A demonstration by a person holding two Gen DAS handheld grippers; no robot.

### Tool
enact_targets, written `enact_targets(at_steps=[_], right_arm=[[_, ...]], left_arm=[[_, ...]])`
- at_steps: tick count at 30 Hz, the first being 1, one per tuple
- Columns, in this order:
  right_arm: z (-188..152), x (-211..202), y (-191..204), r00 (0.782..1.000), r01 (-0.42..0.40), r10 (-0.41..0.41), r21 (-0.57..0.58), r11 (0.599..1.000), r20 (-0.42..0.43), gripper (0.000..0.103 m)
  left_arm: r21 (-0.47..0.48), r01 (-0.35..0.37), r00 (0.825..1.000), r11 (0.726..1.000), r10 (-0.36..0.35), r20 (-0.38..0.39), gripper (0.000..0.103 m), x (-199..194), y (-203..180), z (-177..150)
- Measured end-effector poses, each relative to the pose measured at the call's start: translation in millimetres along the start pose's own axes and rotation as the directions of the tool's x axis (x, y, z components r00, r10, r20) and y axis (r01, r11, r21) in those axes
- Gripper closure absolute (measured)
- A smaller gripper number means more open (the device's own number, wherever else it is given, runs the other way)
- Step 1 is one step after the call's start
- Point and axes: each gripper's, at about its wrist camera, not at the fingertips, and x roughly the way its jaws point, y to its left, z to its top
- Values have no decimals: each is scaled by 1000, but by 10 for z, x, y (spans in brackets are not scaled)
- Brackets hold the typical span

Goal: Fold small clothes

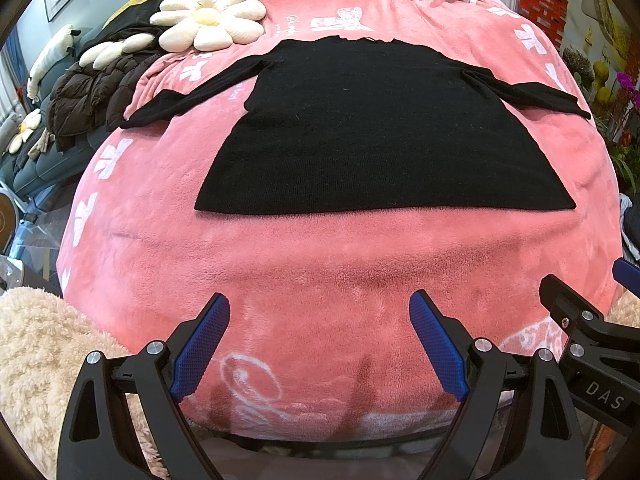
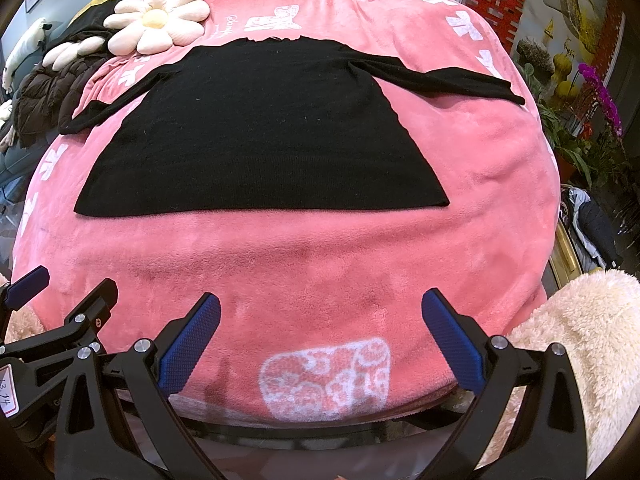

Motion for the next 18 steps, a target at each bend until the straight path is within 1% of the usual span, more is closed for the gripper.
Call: enact_targets(at_steps=[7,11,15,18], right_arm=[[5,4,-10,1000,-2,2,6,1000,-6,5],[95,14,-131,1000,-2,2,51,999,-11,5],[394,36,-492,1000,19,-21,124,992,11,5],[750,132,-937,999,25,-33,208,978,36,5]], left_arm=[[-5,7,1000,1000,-7,-3,15,2,18,-9],[-48,69,998,996,-69,5,13,-24,106,-8],[-79,111,994,991,-110,24,13,-57,180,12],[-93,150,989,984,-147,33,13,-62,189,86]])
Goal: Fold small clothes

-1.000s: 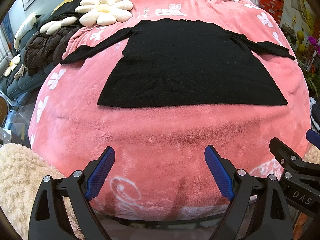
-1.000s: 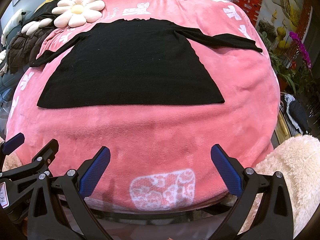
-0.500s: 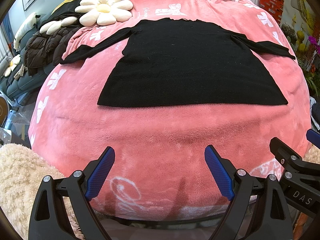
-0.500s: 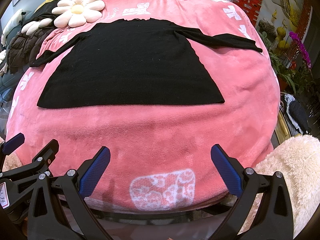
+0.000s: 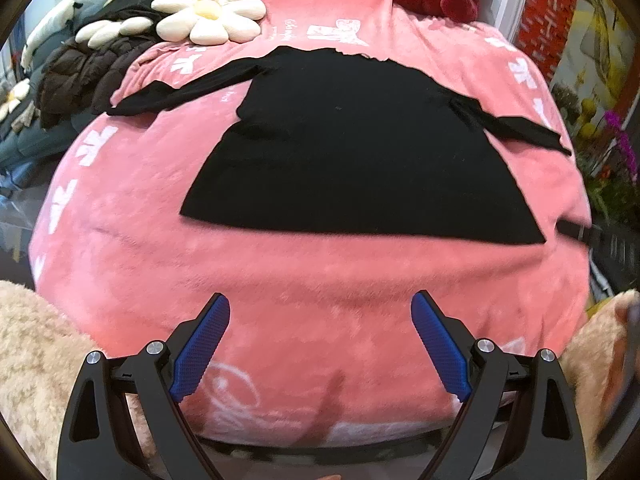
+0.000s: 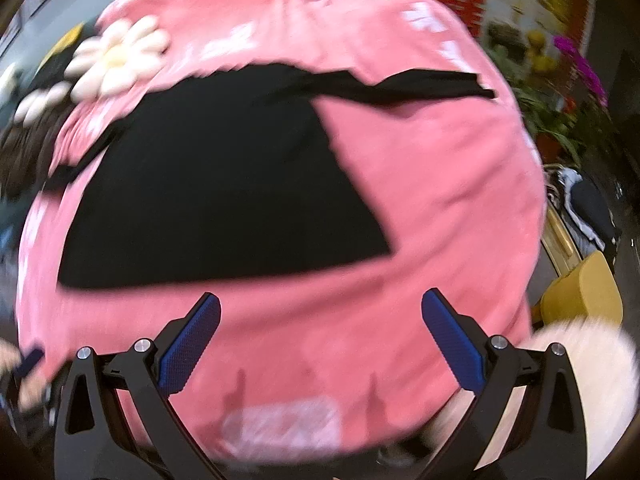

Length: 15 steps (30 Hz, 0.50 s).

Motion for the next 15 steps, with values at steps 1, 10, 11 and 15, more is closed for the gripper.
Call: enact_targets(at_steps=[1,10,11,15], right_arm=[[141,51,-103,1000,9,-9,24,1000,9,5],[1673,928,-1293,999,13,-25,312,950,35,29],[1792,1030,-1383,999,14,-28,334,943,36,29],[2112,1494,-1750,998,36,-51,425,905,24,29]], left_arm=[[-13,19,1000,1000,-19,0,13,15,16,26],[-93,36,998,995,-40,-41,13,239,73,304],[-93,31,998,995,-35,-47,13,274,75,337],[-94,19,997,995,-26,-72,13,421,72,493]])
